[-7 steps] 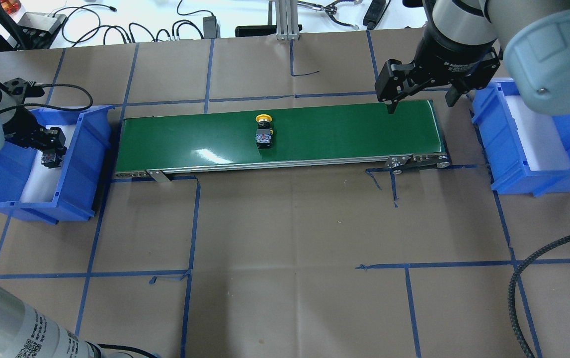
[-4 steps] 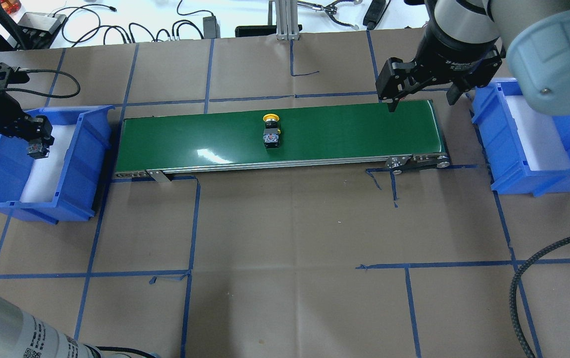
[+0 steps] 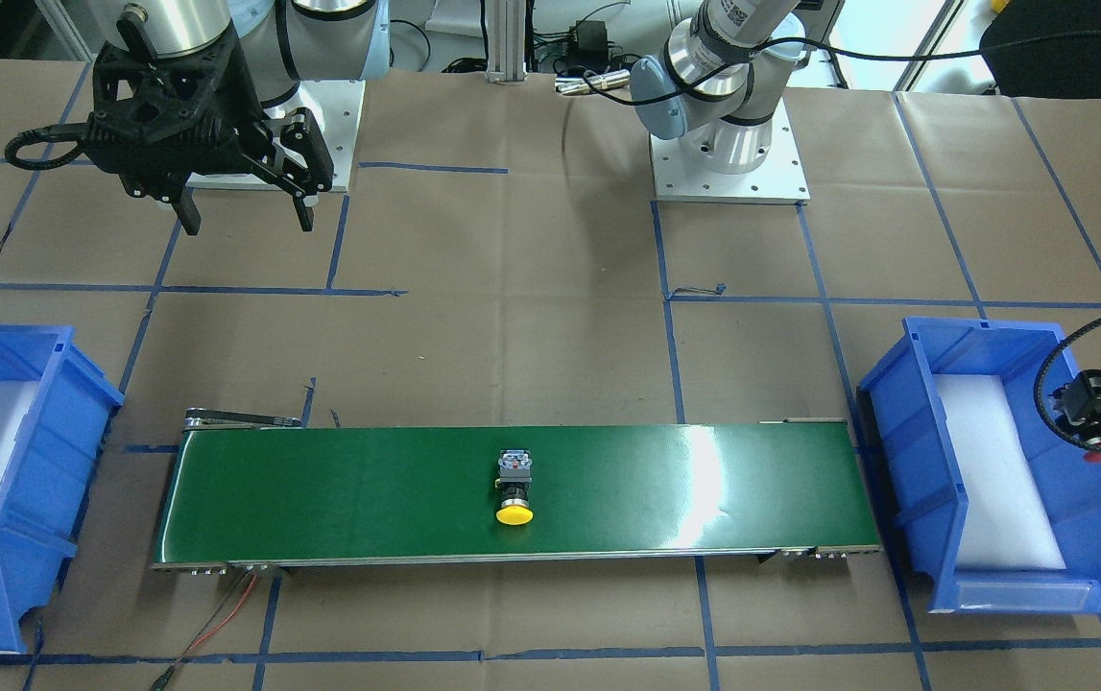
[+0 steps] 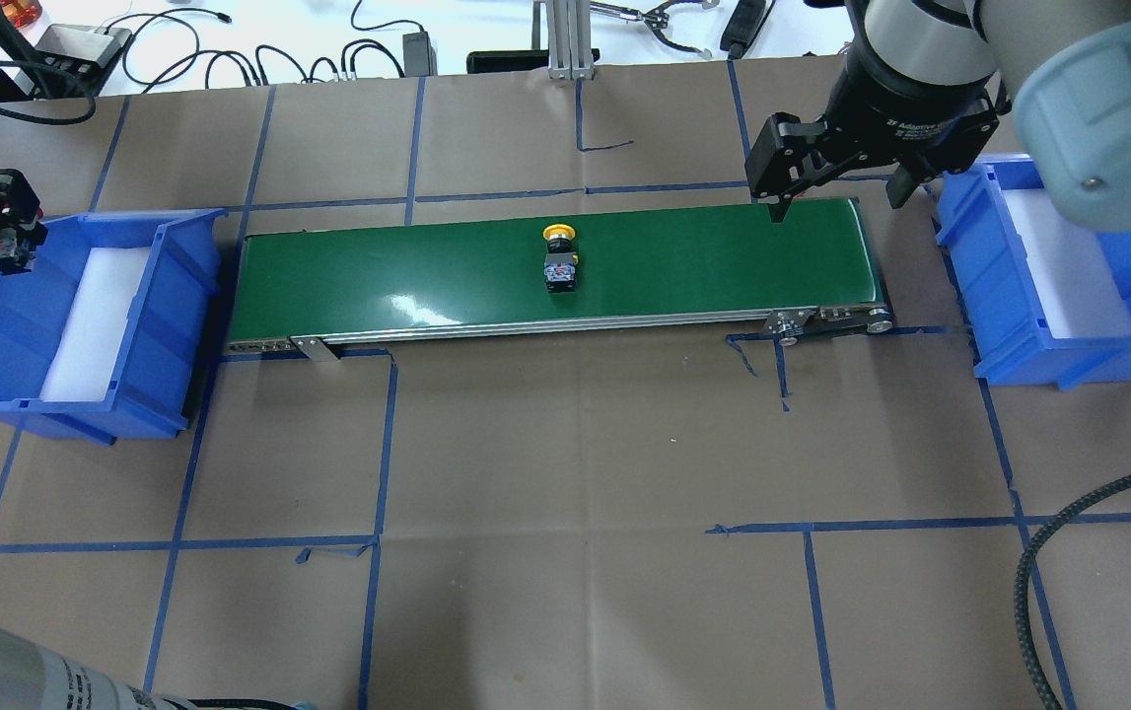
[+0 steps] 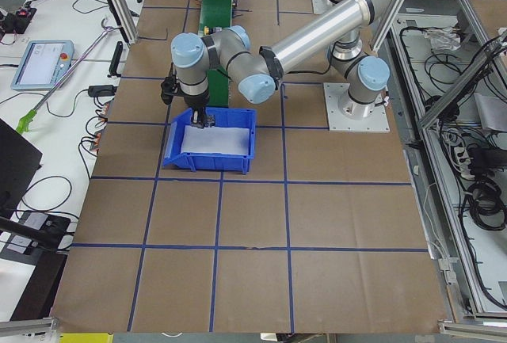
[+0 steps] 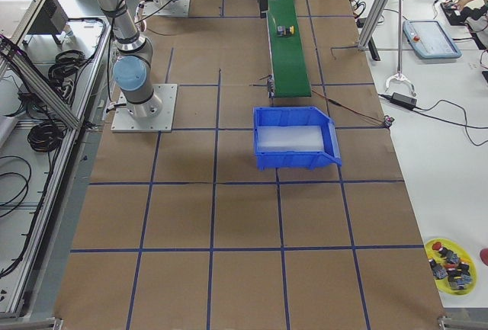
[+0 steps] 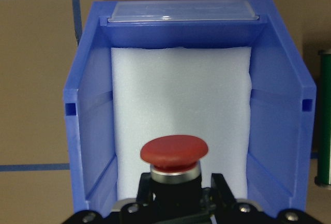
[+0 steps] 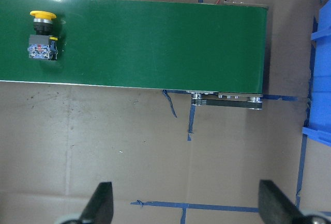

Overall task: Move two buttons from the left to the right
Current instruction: 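Grasp the red-capped button with the left gripper and lift it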

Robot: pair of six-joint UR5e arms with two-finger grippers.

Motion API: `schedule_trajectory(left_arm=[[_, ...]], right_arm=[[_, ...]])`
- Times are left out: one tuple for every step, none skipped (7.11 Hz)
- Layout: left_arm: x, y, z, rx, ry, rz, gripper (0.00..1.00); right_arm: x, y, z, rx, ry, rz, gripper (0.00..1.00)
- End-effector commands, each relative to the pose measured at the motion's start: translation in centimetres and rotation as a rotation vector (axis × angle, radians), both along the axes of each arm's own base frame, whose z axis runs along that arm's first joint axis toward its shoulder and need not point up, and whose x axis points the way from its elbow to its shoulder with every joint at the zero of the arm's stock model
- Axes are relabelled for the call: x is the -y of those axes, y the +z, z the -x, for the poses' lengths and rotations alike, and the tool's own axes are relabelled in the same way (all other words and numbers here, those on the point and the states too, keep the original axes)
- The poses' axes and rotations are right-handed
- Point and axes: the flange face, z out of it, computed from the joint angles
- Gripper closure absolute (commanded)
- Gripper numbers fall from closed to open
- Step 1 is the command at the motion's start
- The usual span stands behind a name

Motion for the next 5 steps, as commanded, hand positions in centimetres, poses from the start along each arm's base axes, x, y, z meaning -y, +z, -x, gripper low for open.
schedule_trajectory(left_arm=[[1.4,1.6,5.2,0.012,-0.073,0.013,0.90],[2.0,2.3,9.0,0.020,-0.096,0.023,0.90],[2.6,2.1,12.6,0.018,-0.115,0.019,0.90],[2.7,1.9,16.3,0.014,-0.135,0.014,0.90],[3.0,1.3,19.3,0.007,-0.141,0.008,0.90]], right_arm=[[0.2,-0.4,-0.1,0.000,-0.001,-0.009,0.00],[0.3,-0.5,-0.1,0.002,-0.001,-0.009,0.00],[0.5,-0.6,-0.1,0.000,0.002,-0.007,0.00],[0.5,-1.1,0.0,-0.001,0.002,-0.015,0.00],[1.0,-2.1,-0.1,-0.001,-0.002,-0.031,0.00]])
